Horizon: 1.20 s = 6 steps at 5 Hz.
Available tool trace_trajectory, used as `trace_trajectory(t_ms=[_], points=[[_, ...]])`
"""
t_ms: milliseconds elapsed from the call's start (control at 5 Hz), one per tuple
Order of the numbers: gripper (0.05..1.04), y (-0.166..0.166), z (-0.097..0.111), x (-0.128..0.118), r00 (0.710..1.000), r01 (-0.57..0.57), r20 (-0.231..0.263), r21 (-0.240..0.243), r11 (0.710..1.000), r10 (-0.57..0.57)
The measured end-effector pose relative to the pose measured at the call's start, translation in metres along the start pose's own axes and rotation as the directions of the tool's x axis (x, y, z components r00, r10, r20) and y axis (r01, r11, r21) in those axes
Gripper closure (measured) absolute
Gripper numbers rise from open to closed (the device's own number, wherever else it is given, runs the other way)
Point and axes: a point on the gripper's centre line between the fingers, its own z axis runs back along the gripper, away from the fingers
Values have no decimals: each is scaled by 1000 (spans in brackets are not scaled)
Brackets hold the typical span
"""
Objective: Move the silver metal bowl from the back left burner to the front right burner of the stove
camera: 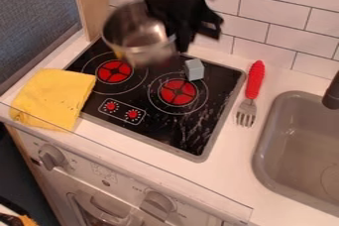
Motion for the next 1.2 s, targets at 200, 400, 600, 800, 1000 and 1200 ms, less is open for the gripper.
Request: trace_trajectory(t_ms=[200, 400, 600, 800, 1000, 1200], points=[[998, -21, -10, -30, 999, 20, -28, 1, 1000, -20], [998, -33, -20, -49, 998, 45, -40, -2, 999, -45], [998, -43, -33, -55, 995, 84, -51, -8, 996, -84], [961, -50, -42, -55, 994, 88, -63, -21, 996, -89], [770, -52, -42, -49, 993, 91, -71, -23, 996, -92], [478, -50, -37, -43, 992, 100, -74, 15, 995, -98]])
